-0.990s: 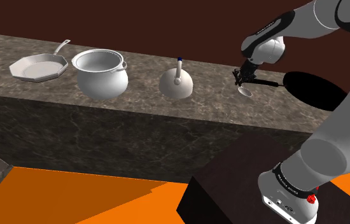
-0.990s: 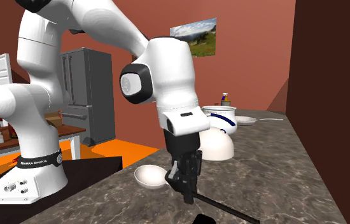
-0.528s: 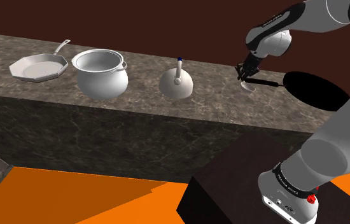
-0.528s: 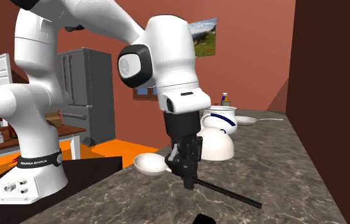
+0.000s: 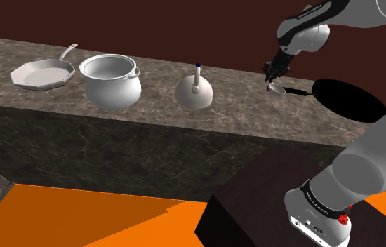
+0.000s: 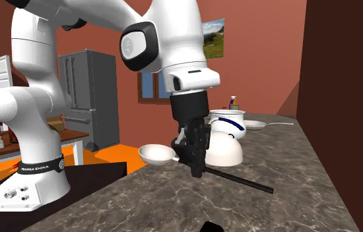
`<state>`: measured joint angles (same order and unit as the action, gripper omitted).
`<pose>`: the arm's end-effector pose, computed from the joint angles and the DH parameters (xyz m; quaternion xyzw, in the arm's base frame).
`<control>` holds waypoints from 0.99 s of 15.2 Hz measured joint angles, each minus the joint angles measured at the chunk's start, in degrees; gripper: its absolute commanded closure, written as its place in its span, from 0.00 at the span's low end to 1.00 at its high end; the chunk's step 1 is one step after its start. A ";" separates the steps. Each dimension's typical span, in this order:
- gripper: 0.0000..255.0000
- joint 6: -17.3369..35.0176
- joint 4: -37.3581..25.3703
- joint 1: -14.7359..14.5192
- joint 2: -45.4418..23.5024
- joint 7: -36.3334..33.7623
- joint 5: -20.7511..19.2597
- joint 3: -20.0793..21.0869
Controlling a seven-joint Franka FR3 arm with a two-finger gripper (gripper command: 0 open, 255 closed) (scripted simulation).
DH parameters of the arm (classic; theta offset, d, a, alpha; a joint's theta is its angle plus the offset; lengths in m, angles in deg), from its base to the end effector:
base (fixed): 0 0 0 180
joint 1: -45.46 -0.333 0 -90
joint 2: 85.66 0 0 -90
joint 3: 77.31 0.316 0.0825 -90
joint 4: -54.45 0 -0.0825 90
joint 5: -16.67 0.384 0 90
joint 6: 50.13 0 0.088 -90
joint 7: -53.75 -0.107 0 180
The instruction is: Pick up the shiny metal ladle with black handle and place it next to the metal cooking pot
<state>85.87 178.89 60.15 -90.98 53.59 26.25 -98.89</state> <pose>0.4524 -0.3273 0.3647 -0.9287 0.3634 -0.0693 0.0242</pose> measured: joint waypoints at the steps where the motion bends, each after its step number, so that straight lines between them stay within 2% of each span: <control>1: 1.00 -0.77 -0.13 -0.08 0.72 -0.44 -0.51 -0.05; 15: 1.00 -11.00 -5.85 -0.34 5.82 -3.61 -4.10 -0.16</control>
<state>74.87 173.04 59.81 -85.16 49.99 22.15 -99.05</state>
